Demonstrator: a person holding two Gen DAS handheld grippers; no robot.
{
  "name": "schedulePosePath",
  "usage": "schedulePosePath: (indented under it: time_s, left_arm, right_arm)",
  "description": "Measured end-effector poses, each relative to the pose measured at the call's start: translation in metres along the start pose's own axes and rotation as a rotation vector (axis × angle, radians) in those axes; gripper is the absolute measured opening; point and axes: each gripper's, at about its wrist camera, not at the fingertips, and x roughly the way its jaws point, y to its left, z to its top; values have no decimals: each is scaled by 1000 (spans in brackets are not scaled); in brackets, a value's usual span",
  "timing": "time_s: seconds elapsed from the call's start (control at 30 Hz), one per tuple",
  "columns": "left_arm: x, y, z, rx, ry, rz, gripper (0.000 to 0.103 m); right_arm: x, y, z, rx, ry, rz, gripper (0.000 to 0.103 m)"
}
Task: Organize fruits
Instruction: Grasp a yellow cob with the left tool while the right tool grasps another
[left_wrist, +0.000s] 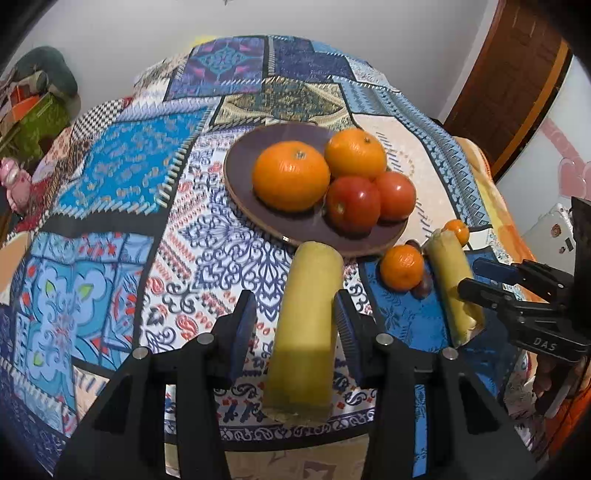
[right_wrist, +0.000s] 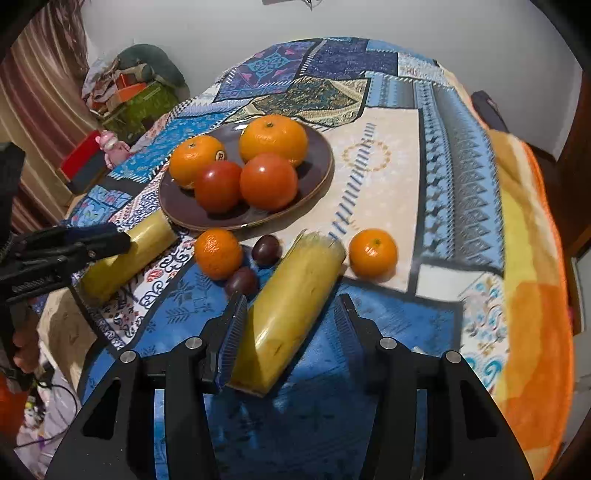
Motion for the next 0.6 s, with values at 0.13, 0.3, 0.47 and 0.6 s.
schedulePosePath:
  time_s: [0.13,0.3,0.47,0.6]
  left_arm:
    - [5,-3,-2,-5,7,-8,45]
    - [23,-9,-3,6,47,3,45]
    - [25,-12,-5,15,34,24,42]
    - [20,-5,-8,-9,27,22,38]
  right_arm:
    - [6,2,-1,9,7,9,46]
    - [16,7,-4,8,18,9,53]
    - [18,2,-5,32,15,34,52]
    - [13,-1,-8,29,8,34,44]
